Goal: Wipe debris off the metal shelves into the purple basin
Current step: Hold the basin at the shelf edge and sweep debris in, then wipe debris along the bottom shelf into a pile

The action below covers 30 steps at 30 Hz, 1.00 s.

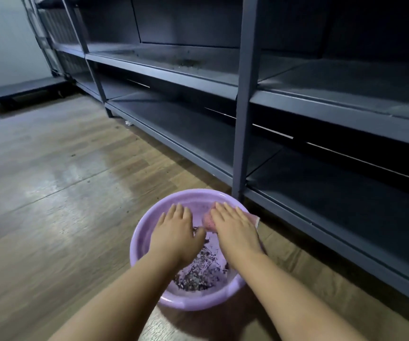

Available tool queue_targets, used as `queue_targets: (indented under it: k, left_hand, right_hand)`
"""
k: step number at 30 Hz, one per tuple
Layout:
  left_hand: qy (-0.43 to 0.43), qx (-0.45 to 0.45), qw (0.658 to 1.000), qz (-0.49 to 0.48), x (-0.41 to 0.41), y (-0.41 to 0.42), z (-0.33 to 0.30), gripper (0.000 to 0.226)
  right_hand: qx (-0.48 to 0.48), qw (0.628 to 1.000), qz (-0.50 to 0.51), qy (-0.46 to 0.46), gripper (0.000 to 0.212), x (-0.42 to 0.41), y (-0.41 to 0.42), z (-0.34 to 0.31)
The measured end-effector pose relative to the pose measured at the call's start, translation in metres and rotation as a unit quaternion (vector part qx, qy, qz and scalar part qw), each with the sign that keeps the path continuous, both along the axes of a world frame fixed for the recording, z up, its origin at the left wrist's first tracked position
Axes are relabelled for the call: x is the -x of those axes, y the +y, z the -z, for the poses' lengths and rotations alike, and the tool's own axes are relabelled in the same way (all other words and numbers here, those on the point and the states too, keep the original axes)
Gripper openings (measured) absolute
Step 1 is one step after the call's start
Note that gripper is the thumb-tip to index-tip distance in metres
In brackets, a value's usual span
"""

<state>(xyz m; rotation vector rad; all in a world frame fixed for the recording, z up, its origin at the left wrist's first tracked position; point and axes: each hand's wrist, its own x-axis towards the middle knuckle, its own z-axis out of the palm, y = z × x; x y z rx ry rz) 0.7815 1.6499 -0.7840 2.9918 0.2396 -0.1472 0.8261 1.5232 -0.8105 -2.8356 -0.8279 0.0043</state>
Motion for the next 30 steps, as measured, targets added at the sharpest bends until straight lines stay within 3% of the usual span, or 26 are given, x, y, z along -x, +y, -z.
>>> queue_targets:
  k: [4,8,18,21,24,27,30]
  left_hand:
    - [-0.034,-0.018,0.998,0.053,-0.035,-0.052,0.000,0.061]
    - [0.018,0.009,0.988,0.152,-0.032,-0.127,0.034,0.062]
    - [-0.015,-0.027,0.917,0.398,0.001,-0.274,0.025,0.063]
    - [-0.016,-0.087,0.899,0.430,0.010,-0.302,0.023,0.063]
    - [-0.015,-0.106,0.896,0.430,0.014,-0.339,0.022,0.063]
    - [-0.031,-0.086,0.892,0.442,0.021,-0.400,0.022,0.061]
    - [-0.064,-0.024,0.887,0.456,0.037,-0.475,0.029,0.057]
  right_hand:
    - [0.017,0.998,0.047,-0.030,0.054,-0.002,-0.052,-0.008]
    - [0.070,0.987,0.135,-0.041,0.061,0.006,-0.130,-0.019]
    - [0.105,0.937,0.328,-0.059,0.067,0.064,-0.292,-0.024]
    - [0.113,0.934,0.334,-0.062,0.068,0.084,-0.339,-0.015]
    - [0.178,0.924,0.329,-0.083,0.078,0.105,-0.391,-0.008]
    - [0.147,0.924,0.332,-0.122,0.088,0.126,-0.454,-0.003]
    - [0.144,0.931,0.322,-0.097,0.075,0.167,-0.504,-0.014]
